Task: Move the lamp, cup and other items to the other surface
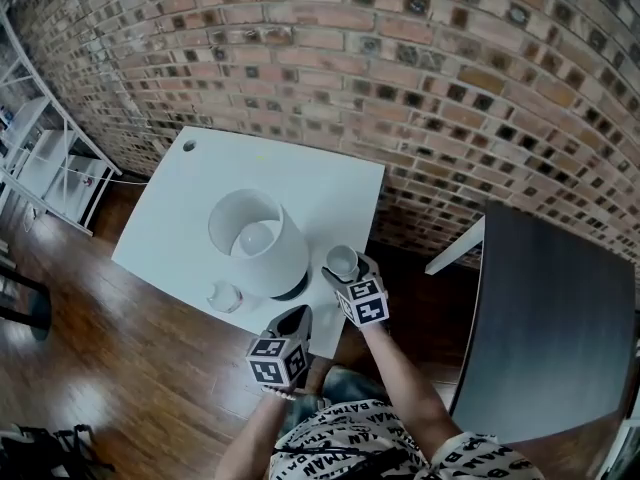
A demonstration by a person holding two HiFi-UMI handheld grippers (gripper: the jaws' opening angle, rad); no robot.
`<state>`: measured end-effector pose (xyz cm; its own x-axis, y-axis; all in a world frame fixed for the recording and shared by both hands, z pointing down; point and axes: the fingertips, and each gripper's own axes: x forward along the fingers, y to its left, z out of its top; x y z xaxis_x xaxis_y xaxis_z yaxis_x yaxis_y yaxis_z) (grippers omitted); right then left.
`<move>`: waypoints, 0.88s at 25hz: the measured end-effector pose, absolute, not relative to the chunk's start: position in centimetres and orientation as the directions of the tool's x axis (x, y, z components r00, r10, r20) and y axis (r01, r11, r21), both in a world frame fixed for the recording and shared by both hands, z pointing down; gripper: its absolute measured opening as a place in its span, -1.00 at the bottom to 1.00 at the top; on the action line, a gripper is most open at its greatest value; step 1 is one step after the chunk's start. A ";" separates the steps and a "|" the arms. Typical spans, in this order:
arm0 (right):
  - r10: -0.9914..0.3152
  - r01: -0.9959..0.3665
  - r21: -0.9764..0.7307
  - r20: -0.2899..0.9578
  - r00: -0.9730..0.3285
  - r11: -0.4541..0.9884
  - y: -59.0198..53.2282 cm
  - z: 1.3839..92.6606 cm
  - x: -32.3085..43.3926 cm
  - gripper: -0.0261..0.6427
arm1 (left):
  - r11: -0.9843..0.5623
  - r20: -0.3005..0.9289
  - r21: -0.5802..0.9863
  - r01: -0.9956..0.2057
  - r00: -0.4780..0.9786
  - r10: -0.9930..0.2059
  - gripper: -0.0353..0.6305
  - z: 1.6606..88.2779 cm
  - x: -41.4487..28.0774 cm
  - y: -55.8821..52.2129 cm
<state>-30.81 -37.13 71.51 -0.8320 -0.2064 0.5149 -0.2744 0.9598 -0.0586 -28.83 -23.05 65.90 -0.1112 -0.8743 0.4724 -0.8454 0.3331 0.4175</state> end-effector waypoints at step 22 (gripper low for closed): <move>-0.475 -0.544 -0.027 0.453 -0.755 0.839 -24.4 59.8 -13.7 0.10 | 0.076 0.454 0.325 -0.943 0.086 -0.887 -0.89 58.7 -19.8 -14.7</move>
<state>-13.69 -24.44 59.84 -0.7547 -0.4750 0.4526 -0.5438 0.8388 -0.0266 -19.82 -14.71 58.74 0.0856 -0.8867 0.4544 -0.9426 0.0757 0.3254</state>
